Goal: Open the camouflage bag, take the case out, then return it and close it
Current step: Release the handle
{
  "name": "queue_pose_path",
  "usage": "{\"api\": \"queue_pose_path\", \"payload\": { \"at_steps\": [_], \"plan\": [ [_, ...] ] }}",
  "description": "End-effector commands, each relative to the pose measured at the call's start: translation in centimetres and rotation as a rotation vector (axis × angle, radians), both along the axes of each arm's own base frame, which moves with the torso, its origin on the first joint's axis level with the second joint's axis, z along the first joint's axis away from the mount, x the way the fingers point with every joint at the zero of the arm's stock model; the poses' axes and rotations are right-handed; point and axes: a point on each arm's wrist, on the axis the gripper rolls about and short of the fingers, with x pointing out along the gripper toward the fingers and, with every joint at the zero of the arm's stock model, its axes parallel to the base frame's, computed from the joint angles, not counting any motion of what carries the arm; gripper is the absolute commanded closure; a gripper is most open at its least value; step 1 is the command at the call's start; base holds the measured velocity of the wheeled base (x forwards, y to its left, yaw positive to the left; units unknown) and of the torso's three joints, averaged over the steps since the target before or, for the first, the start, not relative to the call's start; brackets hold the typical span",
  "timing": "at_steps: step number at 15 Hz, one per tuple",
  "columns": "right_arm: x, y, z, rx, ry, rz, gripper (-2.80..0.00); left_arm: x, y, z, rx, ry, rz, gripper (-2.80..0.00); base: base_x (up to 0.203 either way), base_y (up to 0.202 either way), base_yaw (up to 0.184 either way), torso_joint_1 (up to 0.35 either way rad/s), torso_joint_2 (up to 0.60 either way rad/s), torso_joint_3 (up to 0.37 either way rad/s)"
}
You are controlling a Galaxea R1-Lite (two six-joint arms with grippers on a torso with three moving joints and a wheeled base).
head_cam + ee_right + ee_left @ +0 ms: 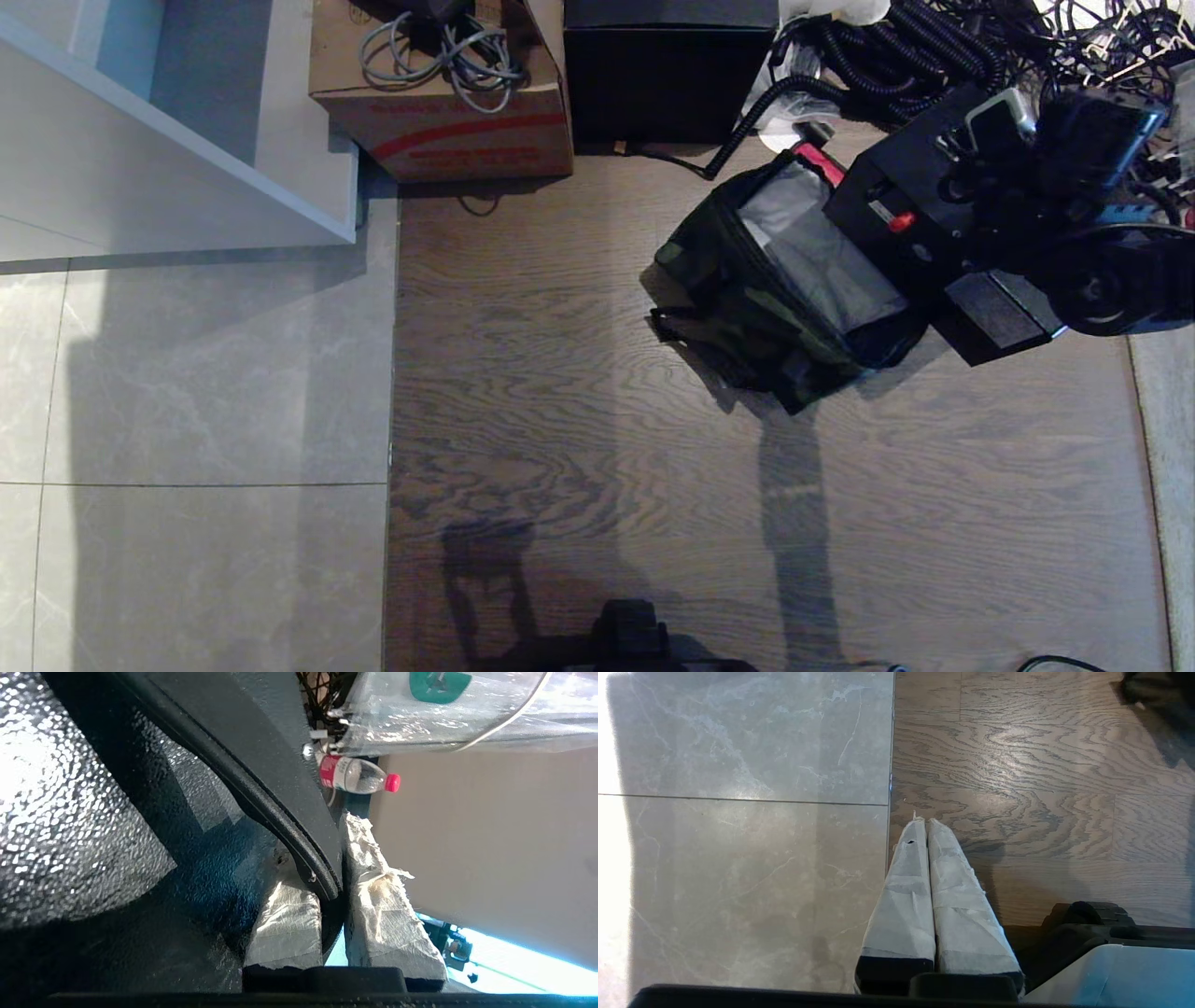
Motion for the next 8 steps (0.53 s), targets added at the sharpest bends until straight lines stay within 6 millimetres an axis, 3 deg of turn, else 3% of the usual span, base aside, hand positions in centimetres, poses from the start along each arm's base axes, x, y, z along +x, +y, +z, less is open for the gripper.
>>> {"api": "queue_pose_path", "payload": {
  "at_steps": [1,6,8],
  "plan": [
    [-2.9,0.2,2.0,0.002,-0.033,0.007,0.0,0.0,0.0,0.0,-0.001,0.0,0.001,0.0,0.0,0.0,0.0,0.0,0.0,0.0],
    [-7.1,-0.5,5.0,0.002,-0.045,-0.001,0.0,0.0,0.0,0.0,-0.001,0.0,0.001,0.0,0.0,0.0,0.0,0.0,0.0,0.0],
    [-7.4,-1.4,5.1,0.001,-0.049,-0.033,0.0,0.0,0.0,0.0,-0.001,0.0,0.001,0.0,0.0,0.0,0.0,0.0,0.0,0.0]
  ]
}}
